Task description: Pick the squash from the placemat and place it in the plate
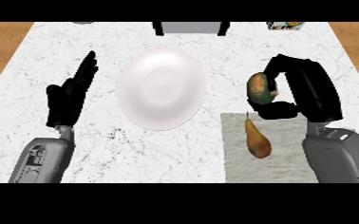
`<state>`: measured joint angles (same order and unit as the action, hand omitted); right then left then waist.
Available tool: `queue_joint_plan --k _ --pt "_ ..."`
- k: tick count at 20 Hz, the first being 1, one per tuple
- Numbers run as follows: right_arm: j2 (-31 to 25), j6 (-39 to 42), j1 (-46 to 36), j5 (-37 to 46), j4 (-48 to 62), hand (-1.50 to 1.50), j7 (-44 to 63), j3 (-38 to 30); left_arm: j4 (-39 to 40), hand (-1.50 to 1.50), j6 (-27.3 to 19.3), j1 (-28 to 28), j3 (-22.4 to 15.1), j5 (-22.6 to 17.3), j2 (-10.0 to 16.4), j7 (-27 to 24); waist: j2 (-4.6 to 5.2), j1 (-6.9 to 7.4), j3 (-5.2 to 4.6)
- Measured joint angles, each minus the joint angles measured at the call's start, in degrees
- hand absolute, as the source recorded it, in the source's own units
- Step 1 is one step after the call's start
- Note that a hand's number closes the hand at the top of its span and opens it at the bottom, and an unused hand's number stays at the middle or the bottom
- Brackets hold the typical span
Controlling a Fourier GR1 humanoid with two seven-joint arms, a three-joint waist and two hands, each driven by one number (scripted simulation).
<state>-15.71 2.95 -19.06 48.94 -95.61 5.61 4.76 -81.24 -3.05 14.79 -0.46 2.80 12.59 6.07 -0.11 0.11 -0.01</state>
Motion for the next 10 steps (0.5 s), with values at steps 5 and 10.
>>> queue_joint_plan --k 5,10 --pt "4.66 3.32 -6.26 -2.27 0.59 1.5 2.15 2.25 -1.29 0.0 0.36 -0.98 -0.12 0.67 0.03 0.06 0.07 0.26 0.0" --pt "11.16 2.67 -12.61 -1.57 8.12 1.5 5.44 5.13 -0.44 0.0 0.04 0.28 0.13 1.29 -0.75 0.34 0.16 0.43 -0.01"
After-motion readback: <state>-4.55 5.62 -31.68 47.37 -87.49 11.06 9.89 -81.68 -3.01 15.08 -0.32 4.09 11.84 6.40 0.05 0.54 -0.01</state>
